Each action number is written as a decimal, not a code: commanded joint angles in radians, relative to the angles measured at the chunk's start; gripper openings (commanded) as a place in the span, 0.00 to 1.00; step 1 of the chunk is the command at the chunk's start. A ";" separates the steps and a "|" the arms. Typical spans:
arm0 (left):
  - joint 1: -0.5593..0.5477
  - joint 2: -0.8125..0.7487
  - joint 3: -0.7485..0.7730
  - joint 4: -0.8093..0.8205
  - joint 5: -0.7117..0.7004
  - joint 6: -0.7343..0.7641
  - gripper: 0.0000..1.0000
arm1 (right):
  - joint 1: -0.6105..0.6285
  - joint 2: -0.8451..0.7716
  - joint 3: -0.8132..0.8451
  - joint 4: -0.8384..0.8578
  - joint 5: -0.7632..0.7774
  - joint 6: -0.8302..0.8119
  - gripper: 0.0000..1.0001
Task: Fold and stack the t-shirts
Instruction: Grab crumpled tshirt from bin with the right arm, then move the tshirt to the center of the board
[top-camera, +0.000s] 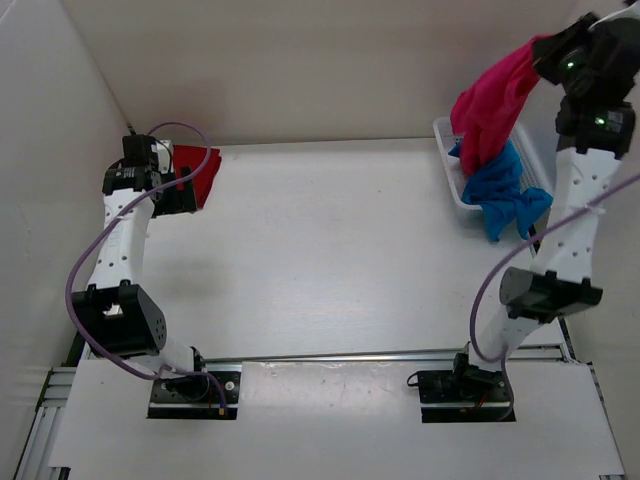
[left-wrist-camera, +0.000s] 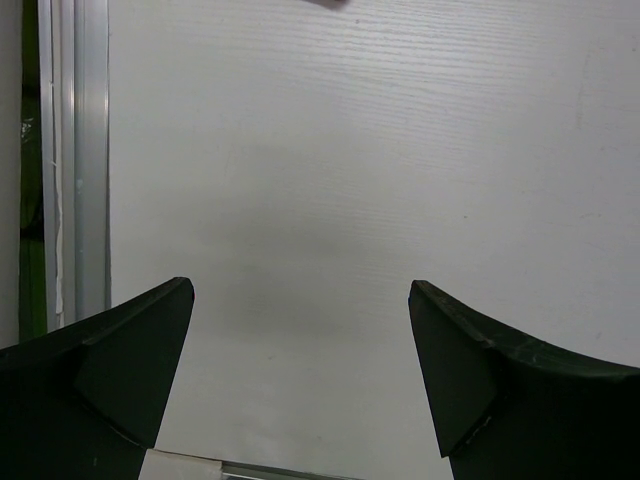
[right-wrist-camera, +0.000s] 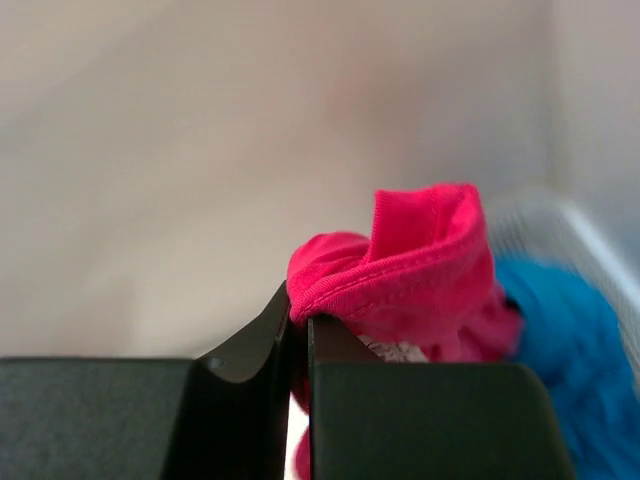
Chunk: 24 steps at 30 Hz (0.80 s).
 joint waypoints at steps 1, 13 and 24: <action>0.001 -0.097 -0.032 0.039 0.053 0.000 1.00 | 0.000 -0.152 0.055 0.210 -0.123 0.073 0.00; 0.001 -0.128 -0.044 0.048 0.085 0.000 1.00 | 0.593 -0.298 -0.028 0.369 -0.151 0.107 0.00; -0.009 -0.106 0.009 0.026 0.037 0.000 1.00 | 0.679 -0.357 -0.631 0.093 0.337 0.478 0.40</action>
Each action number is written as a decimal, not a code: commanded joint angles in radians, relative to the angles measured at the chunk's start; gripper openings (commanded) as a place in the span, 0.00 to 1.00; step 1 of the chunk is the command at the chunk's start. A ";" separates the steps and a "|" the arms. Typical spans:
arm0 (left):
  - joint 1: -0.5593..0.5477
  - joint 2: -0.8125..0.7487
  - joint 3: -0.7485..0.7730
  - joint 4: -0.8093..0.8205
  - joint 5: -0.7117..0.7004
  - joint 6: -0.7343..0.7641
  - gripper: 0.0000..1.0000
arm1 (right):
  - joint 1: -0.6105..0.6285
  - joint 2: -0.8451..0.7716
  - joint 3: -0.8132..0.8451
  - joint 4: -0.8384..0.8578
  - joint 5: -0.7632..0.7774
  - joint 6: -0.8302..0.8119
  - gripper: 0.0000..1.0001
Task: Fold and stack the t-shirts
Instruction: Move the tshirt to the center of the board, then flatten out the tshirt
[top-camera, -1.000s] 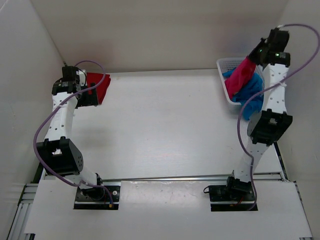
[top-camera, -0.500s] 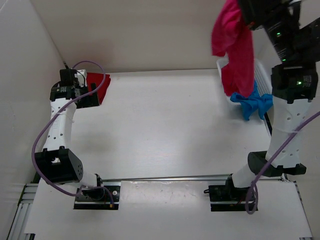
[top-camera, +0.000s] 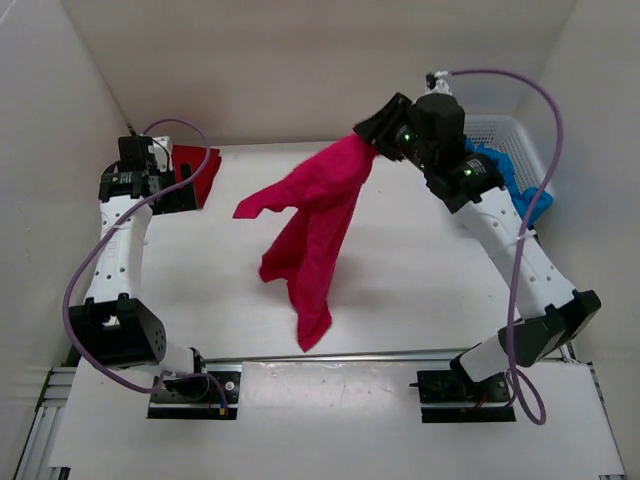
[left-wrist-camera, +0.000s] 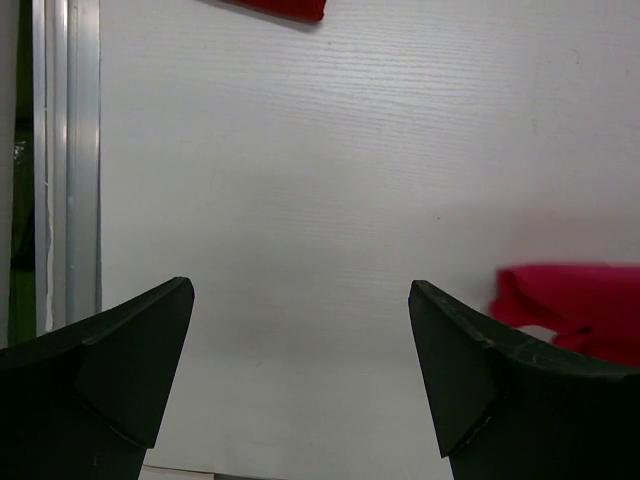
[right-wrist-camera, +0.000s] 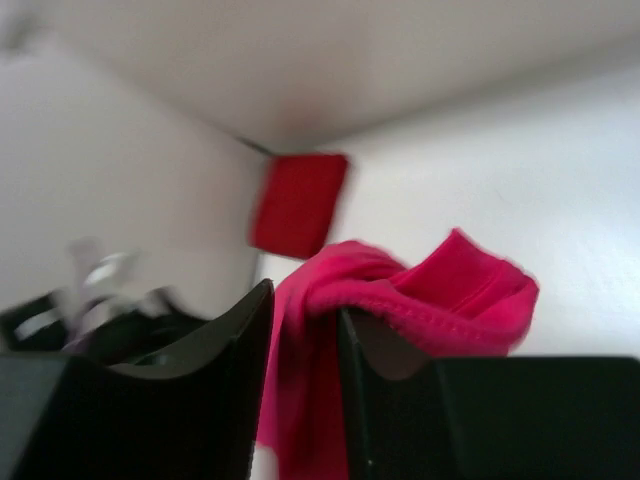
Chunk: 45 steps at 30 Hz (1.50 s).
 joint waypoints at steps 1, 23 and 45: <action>-0.027 -0.018 0.034 -0.010 -0.028 0.000 1.00 | -0.118 -0.014 -0.196 -0.097 0.130 0.167 0.52; -0.493 0.125 -0.426 0.118 -0.242 0.000 1.00 | 0.035 0.570 -0.034 -0.338 -0.196 -0.271 0.70; -0.372 0.509 -0.005 0.131 -0.143 0.000 0.10 | 0.029 0.539 -0.012 -0.389 -0.070 -0.313 0.00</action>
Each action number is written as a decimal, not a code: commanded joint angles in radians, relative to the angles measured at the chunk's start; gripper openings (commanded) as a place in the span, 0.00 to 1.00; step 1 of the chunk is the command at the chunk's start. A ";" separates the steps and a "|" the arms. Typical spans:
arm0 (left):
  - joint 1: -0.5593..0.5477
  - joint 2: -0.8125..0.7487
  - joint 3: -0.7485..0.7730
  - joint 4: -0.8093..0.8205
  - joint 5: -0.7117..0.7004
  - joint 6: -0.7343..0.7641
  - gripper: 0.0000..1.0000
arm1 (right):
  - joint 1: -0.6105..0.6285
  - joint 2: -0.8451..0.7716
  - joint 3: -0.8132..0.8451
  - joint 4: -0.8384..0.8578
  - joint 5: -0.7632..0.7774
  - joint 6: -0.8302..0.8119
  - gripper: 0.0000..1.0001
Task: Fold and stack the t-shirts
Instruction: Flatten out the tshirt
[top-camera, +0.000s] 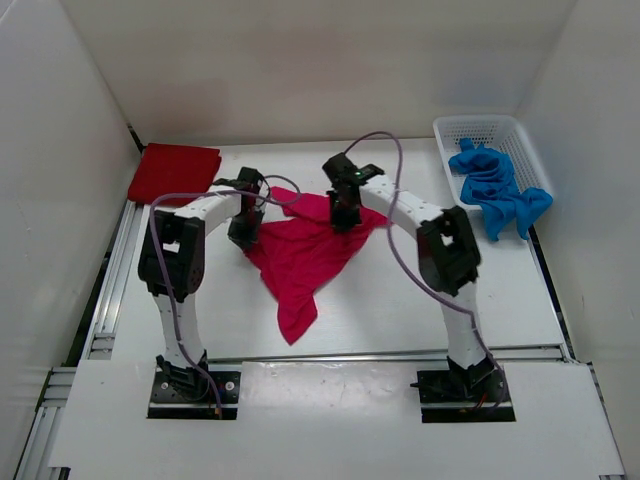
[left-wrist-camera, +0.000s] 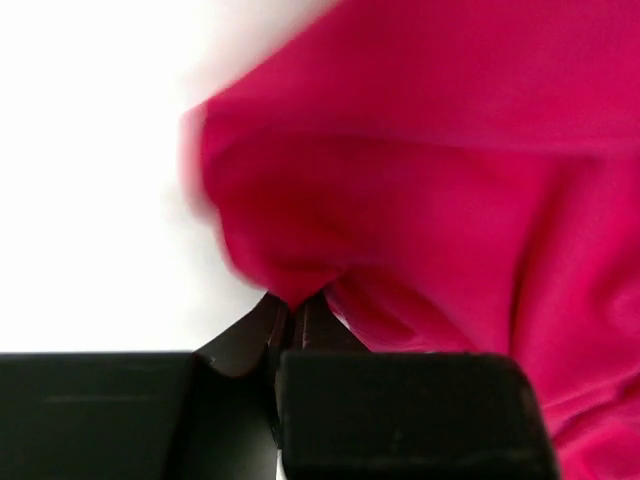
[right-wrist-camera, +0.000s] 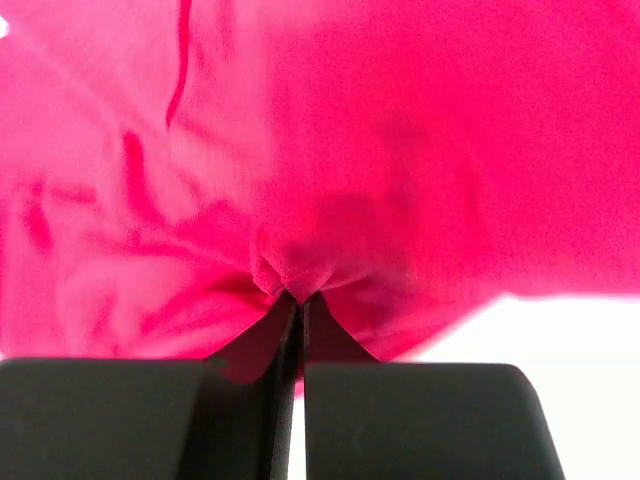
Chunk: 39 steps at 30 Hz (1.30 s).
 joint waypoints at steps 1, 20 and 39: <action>0.061 -0.028 0.100 0.015 -0.099 -0.002 0.10 | -0.041 -0.340 -0.139 0.061 -0.041 -0.056 0.00; 0.087 0.021 0.399 -0.116 -0.414 -0.002 1.00 | -0.256 -1.126 -1.330 0.295 -0.262 0.098 0.62; 0.077 -0.038 0.079 -0.153 0.053 -0.002 0.89 | -0.216 -0.837 -0.851 0.231 -0.155 -0.019 0.61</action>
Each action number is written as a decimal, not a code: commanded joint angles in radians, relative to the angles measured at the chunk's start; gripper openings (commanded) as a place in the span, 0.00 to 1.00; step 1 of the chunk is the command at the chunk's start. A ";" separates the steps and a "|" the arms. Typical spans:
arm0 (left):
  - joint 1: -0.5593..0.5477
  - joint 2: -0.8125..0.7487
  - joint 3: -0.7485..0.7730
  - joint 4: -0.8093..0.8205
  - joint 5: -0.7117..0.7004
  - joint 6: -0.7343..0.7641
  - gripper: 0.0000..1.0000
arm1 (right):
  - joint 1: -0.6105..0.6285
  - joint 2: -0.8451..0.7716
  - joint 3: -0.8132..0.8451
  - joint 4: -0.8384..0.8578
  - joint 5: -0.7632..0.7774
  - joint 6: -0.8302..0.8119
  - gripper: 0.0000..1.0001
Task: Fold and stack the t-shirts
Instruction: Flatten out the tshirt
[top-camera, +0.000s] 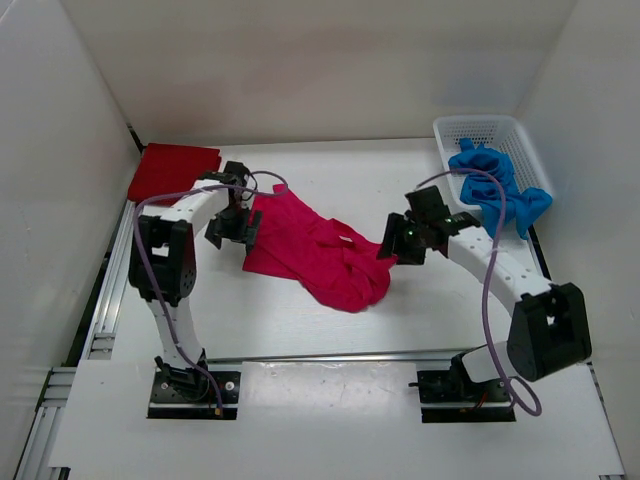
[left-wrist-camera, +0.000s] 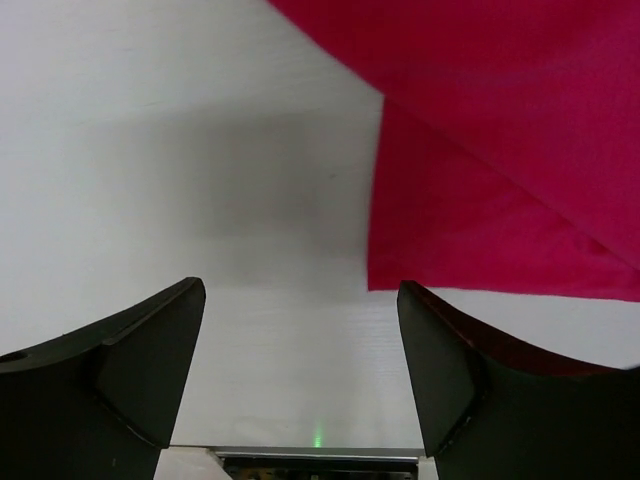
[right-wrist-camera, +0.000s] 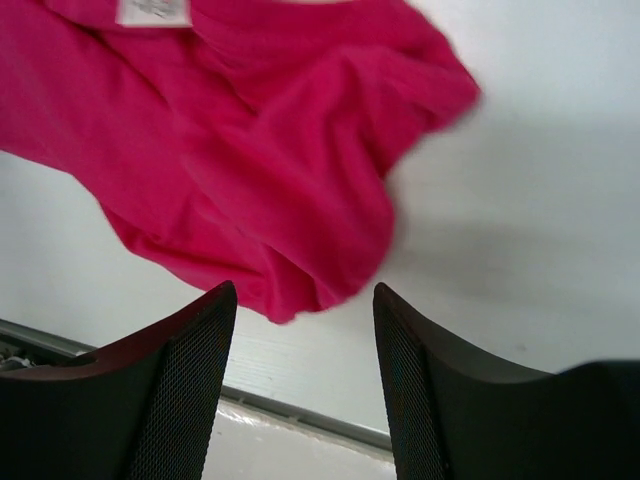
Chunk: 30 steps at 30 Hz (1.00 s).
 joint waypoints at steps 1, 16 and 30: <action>-0.002 0.061 0.019 0.008 0.098 -0.001 0.89 | 0.076 0.079 0.130 -0.044 0.069 -0.055 0.61; -0.020 0.195 -0.006 -0.031 0.250 -0.001 0.29 | 0.200 0.324 0.349 -0.099 0.172 -0.064 0.66; 0.137 -0.018 0.004 -0.122 0.221 -0.001 0.11 | 0.222 0.545 0.444 -0.158 0.069 -0.086 0.12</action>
